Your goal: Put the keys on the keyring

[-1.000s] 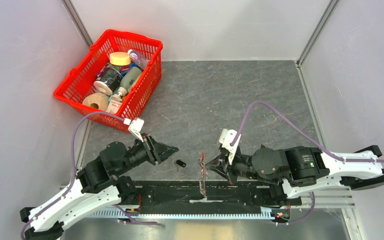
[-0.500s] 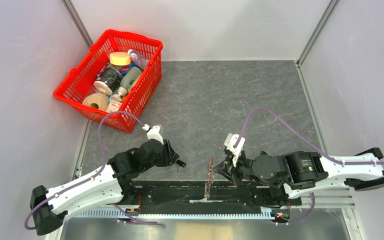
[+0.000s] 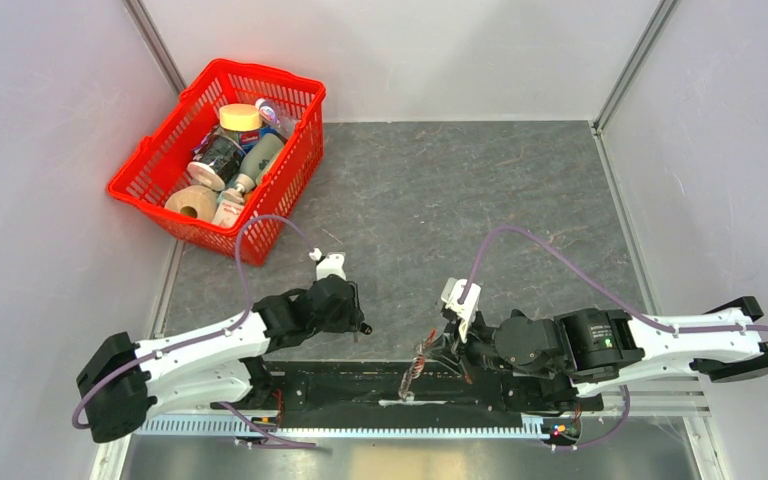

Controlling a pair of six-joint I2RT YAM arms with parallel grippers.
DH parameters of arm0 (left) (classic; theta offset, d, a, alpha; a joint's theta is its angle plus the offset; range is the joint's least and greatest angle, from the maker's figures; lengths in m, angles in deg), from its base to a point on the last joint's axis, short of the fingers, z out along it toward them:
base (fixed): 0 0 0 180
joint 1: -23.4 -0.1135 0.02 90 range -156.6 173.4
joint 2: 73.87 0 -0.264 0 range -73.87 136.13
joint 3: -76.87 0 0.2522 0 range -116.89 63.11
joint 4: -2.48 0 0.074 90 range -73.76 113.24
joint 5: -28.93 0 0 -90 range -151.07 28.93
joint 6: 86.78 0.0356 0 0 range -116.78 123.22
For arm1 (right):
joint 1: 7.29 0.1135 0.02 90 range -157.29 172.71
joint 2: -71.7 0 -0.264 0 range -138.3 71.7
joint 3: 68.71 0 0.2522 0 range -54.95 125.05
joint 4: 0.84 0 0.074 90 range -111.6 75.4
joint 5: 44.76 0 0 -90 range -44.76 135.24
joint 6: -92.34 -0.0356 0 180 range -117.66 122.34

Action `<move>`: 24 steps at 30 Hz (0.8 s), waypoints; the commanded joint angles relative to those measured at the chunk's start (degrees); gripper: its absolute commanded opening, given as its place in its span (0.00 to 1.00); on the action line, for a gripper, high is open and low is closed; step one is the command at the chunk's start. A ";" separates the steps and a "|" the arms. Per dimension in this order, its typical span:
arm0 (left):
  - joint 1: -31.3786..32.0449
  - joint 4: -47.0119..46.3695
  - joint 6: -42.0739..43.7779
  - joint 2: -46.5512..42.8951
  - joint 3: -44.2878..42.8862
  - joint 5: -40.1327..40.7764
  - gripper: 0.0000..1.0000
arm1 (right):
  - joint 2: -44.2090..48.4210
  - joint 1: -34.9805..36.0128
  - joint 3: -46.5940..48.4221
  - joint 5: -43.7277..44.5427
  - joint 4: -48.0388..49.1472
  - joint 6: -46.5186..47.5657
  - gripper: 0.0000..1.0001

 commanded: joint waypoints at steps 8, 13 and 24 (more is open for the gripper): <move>-0.10 -7.47 8.40 6.06 -0.83 0.60 0.50 | 1.26 0.39 -0.97 -0.93 4.14 -1.36 0.00; -0.08 -6.98 9.52 7.85 -1.40 1.59 0.48 | 1.53 0.30 -1.16 -1.05 4.20 -1.45 0.00; -0.06 -8.89 11.44 10.42 -1.23 1.48 0.42 | 1.41 0.37 -1.08 -1.44 4.22 -1.40 0.00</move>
